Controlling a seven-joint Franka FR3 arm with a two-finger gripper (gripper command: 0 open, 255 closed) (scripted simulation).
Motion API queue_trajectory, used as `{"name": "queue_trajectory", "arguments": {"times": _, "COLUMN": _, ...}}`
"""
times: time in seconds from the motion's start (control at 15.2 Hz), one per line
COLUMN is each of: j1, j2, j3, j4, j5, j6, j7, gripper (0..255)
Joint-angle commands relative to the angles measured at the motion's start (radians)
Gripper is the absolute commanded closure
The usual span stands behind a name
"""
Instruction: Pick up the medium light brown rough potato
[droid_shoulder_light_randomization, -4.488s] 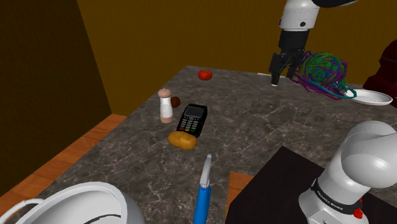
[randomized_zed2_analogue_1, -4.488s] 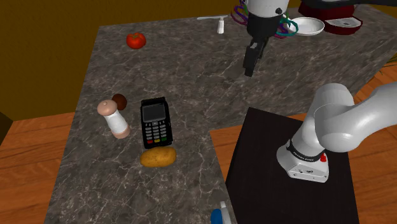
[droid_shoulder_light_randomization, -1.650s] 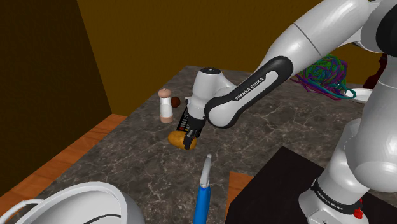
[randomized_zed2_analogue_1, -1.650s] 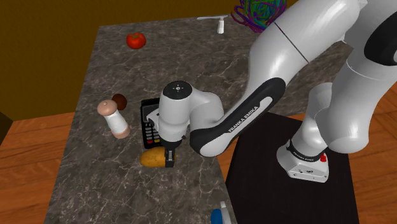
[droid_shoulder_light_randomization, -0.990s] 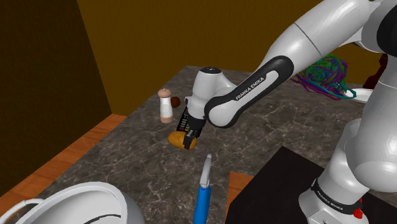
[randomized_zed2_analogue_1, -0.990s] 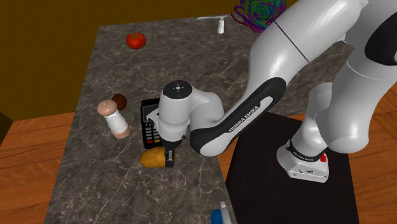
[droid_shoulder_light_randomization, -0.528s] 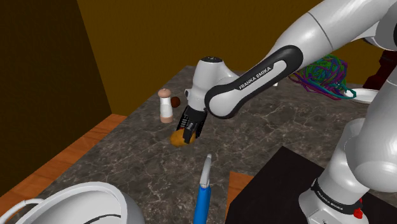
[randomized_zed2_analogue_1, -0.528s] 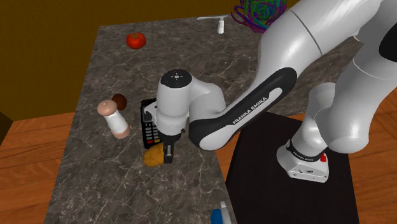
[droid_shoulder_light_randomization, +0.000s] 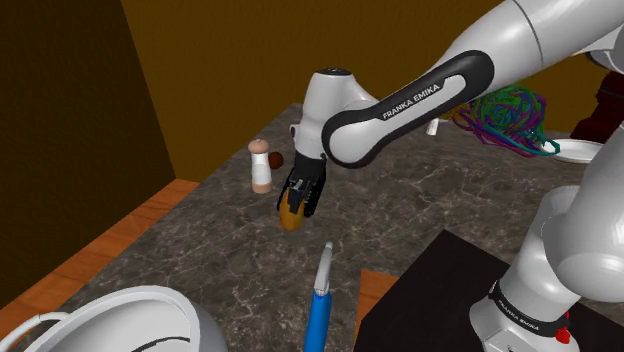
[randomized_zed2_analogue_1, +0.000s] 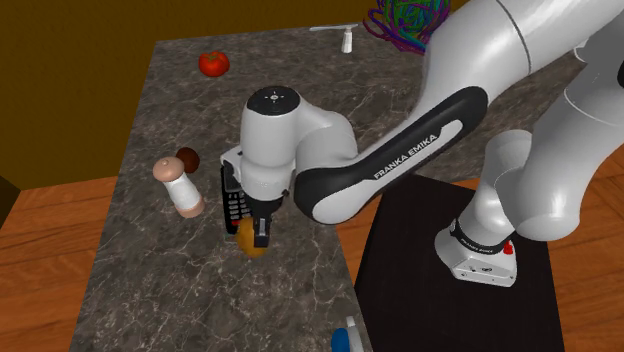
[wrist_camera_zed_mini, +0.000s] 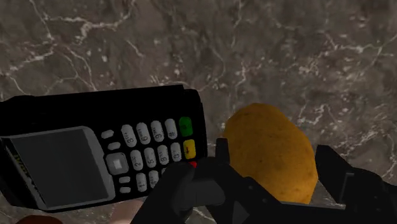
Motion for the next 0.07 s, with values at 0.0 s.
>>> {"name": "queue_trajectory", "arguments": {"times": 0.0, "j1": 0.000, "j2": -0.008, "j3": 0.000, "j4": 0.000, "j5": 0.002, "j6": -0.008, "j7": -0.002, "gripper": 255}}
